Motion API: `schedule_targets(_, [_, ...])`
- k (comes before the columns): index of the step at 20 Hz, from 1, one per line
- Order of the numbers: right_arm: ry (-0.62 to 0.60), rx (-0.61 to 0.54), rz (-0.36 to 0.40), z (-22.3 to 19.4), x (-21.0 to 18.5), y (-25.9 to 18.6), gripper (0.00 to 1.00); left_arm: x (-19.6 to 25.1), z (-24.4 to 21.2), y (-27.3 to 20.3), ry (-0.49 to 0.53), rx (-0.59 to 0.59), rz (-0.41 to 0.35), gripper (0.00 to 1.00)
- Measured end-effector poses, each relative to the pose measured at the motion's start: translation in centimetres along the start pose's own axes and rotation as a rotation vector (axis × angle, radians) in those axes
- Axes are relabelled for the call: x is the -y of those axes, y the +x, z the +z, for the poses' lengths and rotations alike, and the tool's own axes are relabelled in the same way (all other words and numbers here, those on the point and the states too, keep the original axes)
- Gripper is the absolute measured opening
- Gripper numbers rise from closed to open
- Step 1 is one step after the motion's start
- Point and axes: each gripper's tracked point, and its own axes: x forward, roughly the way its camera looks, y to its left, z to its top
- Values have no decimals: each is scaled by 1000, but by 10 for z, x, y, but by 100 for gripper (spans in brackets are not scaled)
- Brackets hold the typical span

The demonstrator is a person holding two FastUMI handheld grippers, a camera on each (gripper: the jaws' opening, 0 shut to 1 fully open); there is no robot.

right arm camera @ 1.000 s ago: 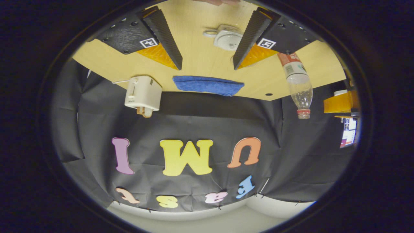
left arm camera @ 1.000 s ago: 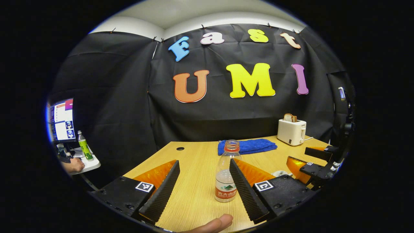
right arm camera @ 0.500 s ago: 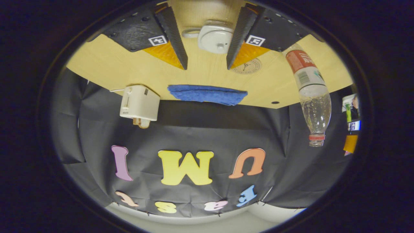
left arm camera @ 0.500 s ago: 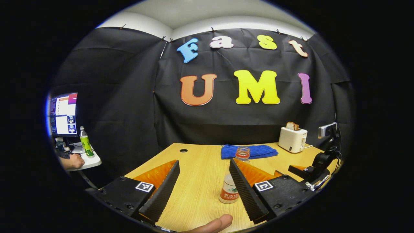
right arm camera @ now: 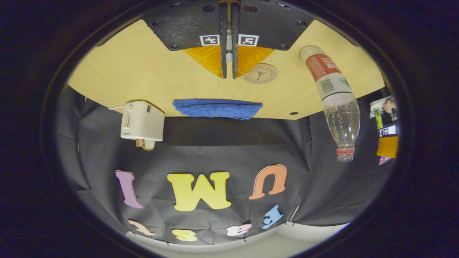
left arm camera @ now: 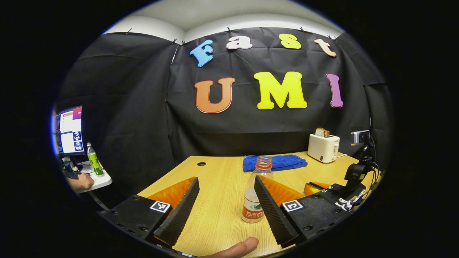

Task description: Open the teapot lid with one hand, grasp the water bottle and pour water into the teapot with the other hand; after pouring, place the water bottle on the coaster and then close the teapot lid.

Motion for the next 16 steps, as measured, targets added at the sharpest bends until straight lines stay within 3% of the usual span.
schedule_targets(7, [62,-15,10,18,6,-2,4,-1,-8,4,-1,-22,-7,97])
schedule_targets(11, [-21,70,-21,49,20,-19,0,0,-8,6,-6,-16,-14,97])
schedule_targets(16, [-43,149,-56,89,61,-67,0,30,-22,16,-58,-37,-159,98])
